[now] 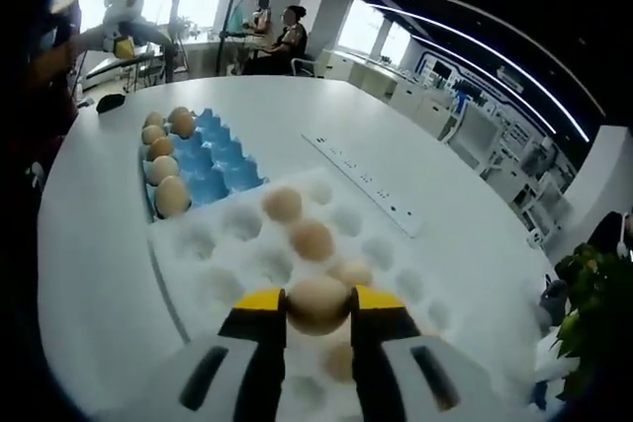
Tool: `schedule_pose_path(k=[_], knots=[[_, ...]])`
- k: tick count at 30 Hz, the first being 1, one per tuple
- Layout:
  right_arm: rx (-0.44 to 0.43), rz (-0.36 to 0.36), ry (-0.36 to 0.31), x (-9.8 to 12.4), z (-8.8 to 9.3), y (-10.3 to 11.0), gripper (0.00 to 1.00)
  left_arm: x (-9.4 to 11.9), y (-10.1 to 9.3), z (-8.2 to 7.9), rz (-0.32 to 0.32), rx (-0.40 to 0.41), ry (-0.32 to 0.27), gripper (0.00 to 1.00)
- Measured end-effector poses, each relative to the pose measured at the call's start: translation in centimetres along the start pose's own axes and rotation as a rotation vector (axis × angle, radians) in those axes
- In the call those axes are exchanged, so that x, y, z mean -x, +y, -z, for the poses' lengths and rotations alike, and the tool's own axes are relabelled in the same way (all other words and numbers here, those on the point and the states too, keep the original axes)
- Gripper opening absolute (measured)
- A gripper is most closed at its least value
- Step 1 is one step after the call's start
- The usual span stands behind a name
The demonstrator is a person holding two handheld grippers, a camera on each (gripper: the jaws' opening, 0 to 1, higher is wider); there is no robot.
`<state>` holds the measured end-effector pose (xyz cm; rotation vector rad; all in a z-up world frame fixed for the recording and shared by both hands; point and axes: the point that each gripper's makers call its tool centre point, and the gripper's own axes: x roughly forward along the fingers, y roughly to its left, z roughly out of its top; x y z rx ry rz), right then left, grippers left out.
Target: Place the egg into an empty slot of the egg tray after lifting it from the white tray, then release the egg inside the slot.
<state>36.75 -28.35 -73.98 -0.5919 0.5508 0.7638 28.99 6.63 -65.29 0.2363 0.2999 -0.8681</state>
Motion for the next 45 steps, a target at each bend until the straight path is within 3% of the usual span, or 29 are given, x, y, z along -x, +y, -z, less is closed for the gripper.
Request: schedule_pose_path(k=[17,37,45], knots=[[0.014,-0.032,-0.028,-0.4,-1.6,1.3,0.24,-0.1,0.0,0.1,0.001,0.001,0.001,0.45],[0.088,-0.155,-0.104,-3.8,-6.8,6.2,0.24,0.2,0.0,0.2,-0.002,0.001,0.004,0.45],[0.118,-0.213,-0.148,-5.3,-9.6,8.3,0.24,0.2,0.1,0.2,-0.004,0.003,0.004,0.45]])
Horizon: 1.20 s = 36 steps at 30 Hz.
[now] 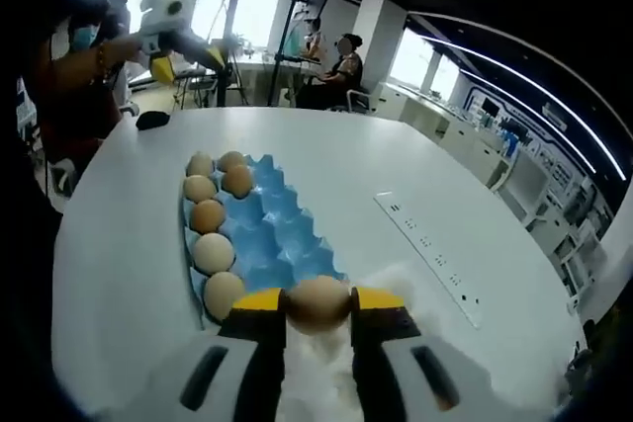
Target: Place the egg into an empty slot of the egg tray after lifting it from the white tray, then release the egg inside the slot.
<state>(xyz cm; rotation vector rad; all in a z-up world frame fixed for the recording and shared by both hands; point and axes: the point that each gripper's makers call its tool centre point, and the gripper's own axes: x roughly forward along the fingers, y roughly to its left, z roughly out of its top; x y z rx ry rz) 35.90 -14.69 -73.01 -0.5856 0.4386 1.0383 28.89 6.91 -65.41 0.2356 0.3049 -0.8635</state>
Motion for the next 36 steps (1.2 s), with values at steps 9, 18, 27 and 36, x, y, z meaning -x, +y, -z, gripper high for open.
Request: schedule_pose_path(k=[9,18,27,36], knots=[[0.056,-0.076,-0.025,-2.8,-2.5,2.0,0.24,0.2,0.1,0.1,-0.005,0.001,0.000,0.45],[0.085,-0.129,-0.038,-4.7,-3.9,3.5,0.24,0.4,0.2,0.3,-0.010,0.006,0.002,0.45],[0.088,-0.159,-0.054,-6.2,-4.9,4.6,0.24,0.4,0.3,0.3,-0.011,0.009,0.001,0.45],[0.097,-0.197,-0.048,-7.9,-5.2,6.0,0.25,0.6,0.3,0.4,-0.014,0.012,0.002,0.45]])
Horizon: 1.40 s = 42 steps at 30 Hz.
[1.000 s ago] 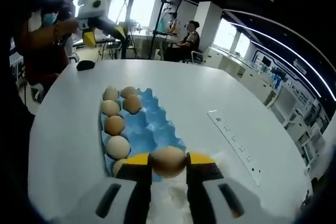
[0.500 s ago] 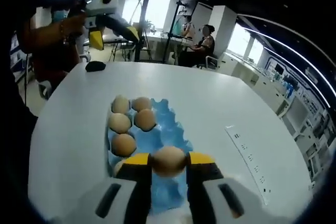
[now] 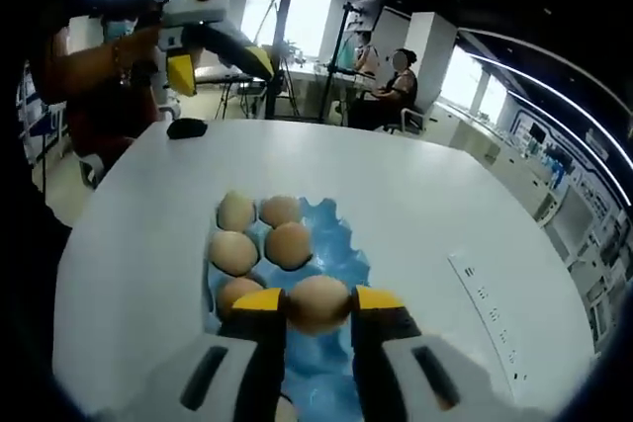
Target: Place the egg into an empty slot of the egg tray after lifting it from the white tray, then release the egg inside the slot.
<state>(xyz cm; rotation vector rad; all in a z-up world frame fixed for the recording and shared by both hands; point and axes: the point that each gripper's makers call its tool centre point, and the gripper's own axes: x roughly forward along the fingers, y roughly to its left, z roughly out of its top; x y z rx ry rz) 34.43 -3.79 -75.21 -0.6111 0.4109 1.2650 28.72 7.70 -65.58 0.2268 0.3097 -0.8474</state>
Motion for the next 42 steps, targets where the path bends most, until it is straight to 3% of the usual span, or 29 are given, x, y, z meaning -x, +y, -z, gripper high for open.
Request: schedule_pose_path(k=[27,34,36,42], knots=[[-0.041,-0.049,0.021,-2.5,0.4,0.5,0.25,0.2,0.0,0.1,-0.008,0.003,0.002,0.45],[-0.062,-0.070,0.046,-2.7,0.4,0.4,0.25,0.0,0.0,0.0,-0.005,0.003,-0.002,0.45],[-0.106,-0.099,0.093,-2.8,1.1,0.8,0.25,-0.1,-0.1,-0.1,-0.002,0.001,-0.003,0.44],[-0.096,-0.108,0.109,-3.1,1.1,0.9,0.25,-0.1,0.0,-0.3,-0.004,-0.003,-0.008,0.44]])
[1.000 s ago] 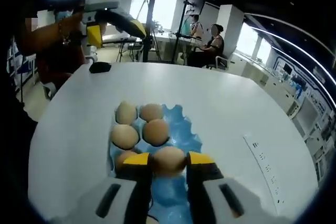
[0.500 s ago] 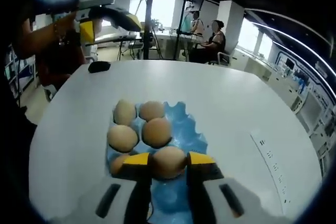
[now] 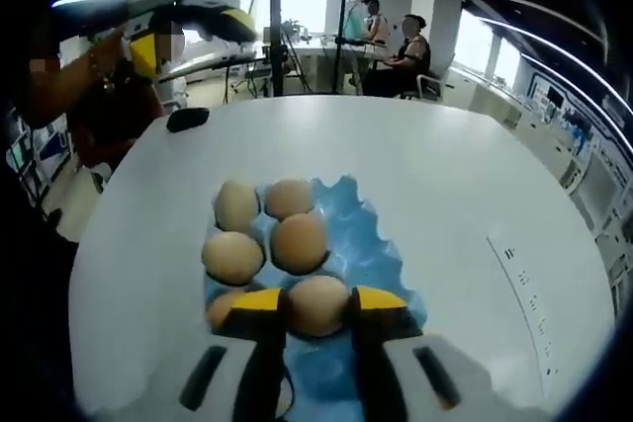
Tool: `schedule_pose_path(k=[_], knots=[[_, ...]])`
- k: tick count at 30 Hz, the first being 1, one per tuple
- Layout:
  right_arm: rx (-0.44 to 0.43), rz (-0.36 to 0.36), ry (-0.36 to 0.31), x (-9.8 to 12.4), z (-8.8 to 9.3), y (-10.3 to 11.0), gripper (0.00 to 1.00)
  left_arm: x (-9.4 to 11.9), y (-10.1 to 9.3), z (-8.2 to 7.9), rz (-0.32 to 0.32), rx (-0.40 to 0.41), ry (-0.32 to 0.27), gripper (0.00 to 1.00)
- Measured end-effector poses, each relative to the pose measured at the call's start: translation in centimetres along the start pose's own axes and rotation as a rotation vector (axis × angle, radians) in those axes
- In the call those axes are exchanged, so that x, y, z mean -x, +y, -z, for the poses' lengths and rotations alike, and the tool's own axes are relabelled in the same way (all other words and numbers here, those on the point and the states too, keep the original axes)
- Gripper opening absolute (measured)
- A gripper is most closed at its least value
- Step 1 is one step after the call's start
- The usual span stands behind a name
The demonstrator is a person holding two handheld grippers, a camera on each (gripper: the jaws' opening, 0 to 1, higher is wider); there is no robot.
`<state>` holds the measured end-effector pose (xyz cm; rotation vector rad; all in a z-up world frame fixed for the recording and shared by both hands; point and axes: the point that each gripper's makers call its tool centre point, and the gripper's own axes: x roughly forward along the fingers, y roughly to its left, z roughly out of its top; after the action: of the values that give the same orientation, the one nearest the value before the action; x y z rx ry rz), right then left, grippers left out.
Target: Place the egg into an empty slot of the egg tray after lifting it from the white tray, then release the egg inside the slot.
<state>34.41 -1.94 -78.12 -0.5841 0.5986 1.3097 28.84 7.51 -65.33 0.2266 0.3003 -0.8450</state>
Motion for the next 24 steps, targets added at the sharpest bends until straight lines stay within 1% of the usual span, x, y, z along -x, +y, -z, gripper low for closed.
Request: schedule_pose_path(k=[6,11,15,17,19,22,24], knots=[[-0.025,0.004,-0.019,0.2,0.3,0.0,0.26,0.1,0.1,0.1,-0.005,0.001,-0.001,0.44],[-0.049,0.010,-0.056,0.3,0.4,0.0,0.27,0.1,0.0,0.1,-0.005,0.000,-0.003,0.44],[-0.056,0.033,-0.072,0.8,0.7,-0.4,0.33,0.1,0.0,0.2,-0.004,0.000,0.000,0.45],[-0.082,0.025,-0.087,1.1,0.7,-0.3,0.34,0.1,0.0,0.2,-0.002,0.000,0.002,0.44],[-0.089,0.034,-0.115,1.5,0.5,-0.4,0.36,0.1,0.0,0.2,-0.002,0.000,0.003,0.44],[-0.135,0.040,-0.179,2.3,-0.2,-0.5,0.39,0.0,0.0,0.2,-0.001,-0.001,0.004,0.44],[-0.134,0.045,-0.176,2.8,0.1,-0.6,0.41,0.0,0.1,0.2,0.000,0.001,0.002,0.44]])
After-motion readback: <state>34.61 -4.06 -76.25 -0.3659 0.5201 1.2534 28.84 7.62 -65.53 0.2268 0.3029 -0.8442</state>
